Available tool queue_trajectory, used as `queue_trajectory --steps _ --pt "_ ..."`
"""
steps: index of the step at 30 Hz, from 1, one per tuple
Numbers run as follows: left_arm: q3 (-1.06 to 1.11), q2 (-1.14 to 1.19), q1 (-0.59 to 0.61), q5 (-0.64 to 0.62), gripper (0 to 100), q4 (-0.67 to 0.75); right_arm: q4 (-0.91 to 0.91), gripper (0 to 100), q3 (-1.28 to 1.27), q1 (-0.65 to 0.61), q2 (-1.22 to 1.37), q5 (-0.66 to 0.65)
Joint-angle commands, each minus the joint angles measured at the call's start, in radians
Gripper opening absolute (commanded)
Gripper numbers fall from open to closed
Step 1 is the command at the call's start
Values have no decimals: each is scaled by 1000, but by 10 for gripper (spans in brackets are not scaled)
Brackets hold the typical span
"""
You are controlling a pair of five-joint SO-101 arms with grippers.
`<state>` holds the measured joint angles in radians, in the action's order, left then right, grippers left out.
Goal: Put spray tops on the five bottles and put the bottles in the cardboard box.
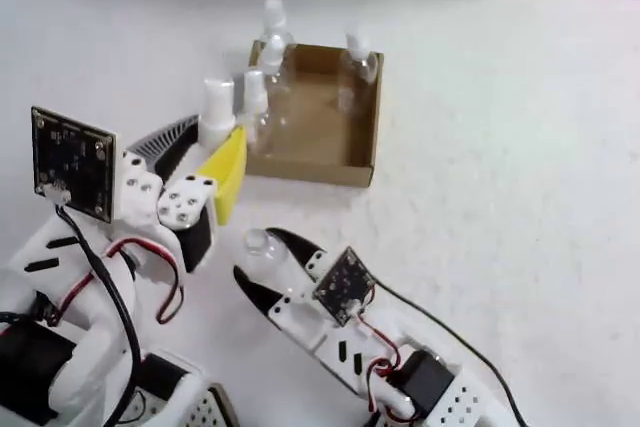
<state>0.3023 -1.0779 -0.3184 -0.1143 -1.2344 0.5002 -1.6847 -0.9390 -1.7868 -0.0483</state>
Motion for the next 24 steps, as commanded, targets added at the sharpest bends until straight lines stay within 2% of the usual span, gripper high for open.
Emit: queue_trajectory --steps 1,11,24 --pt "15 5 2 -12 22 28 2 15 -6 -8 -12 -11" --pt "169 5 10 -12 22 209 4 15 -6 -8 -12 -11" --pt "175 4 10 -9 22 235 4 15 -6 -8 -12 -12"
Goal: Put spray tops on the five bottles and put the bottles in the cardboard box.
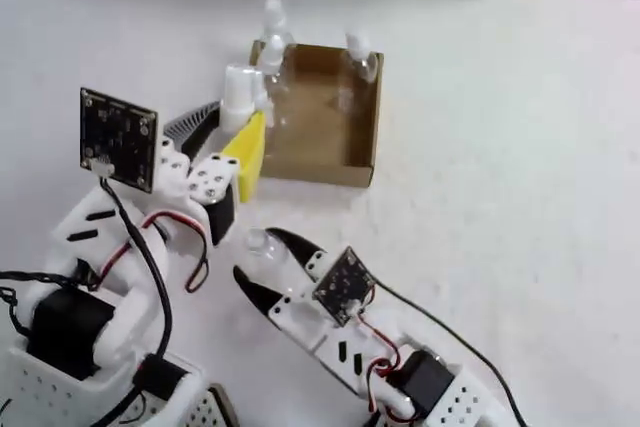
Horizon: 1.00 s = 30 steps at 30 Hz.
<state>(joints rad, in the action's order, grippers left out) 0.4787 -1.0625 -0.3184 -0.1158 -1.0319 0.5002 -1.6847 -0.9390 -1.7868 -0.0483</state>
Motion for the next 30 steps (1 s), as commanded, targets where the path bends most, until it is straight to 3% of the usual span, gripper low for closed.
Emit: queue_trajectory --steps 1,18,23,30 --pt "-2 -12 10 -8 22 32 4 15 -6 -8 -12 -12" --pt "6 -12 1 -9 21 -112 4 15 -6 -8 -12 -12" --pt "98 -87 2 -11 21 -52 4 15 -6 -8 -12 -11" --pt "327 -366 1 -12 21 81 4 15 -6 -8 -12 -9"
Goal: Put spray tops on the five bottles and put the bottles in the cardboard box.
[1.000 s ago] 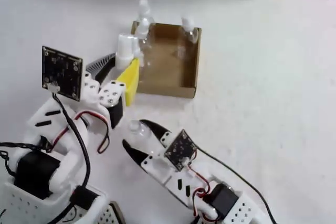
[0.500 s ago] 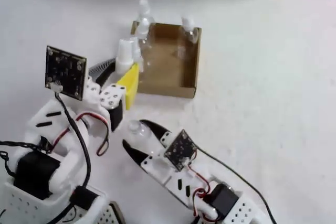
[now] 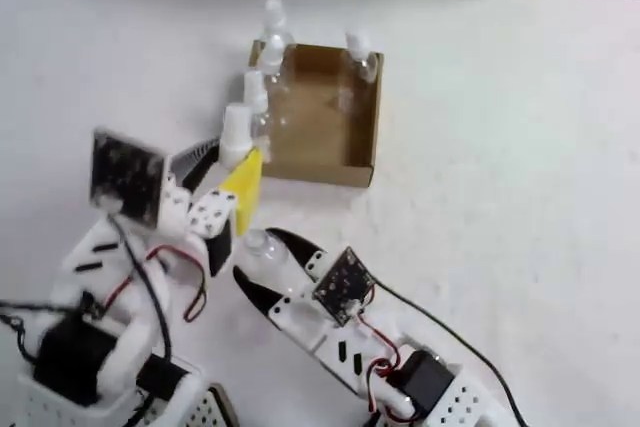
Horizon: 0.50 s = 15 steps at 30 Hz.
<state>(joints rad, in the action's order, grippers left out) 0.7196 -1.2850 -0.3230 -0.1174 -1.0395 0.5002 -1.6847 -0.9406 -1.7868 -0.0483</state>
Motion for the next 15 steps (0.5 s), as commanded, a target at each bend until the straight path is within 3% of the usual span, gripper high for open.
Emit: queue_trajectory --steps 1,9,15 --pt "117 -174 5 -11 21 98 4 15 -6 -7 -12 -9" --pt "253 -309 -1 -29 21 98 4 15 -6 -7 -12 -9" --pt "347 -392 -110 -117 21 97 5 15 -6 -2 -12 -8"
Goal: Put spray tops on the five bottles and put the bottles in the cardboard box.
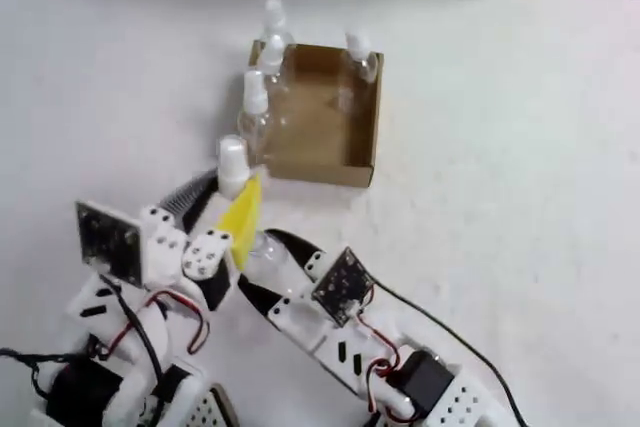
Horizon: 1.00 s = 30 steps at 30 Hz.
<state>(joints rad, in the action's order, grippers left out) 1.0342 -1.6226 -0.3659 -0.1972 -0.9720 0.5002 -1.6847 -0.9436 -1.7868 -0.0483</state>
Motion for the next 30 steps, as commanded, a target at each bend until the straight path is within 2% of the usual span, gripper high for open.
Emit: queue_trajectory --steps 1,10,20,30 --pt "43 -71 -71 -37 21 29 5 15 -6 1 -12 -8" --pt "132 -196 -74 -37 22 -23 5 15 -6 1 -12 -9" --pt "183 -199 -81 -37 22 -31 5 15 -6 1 -12 -8" --pt "184 -199 -82 -37 22 -104 5 15 -6 1 -12 -6"
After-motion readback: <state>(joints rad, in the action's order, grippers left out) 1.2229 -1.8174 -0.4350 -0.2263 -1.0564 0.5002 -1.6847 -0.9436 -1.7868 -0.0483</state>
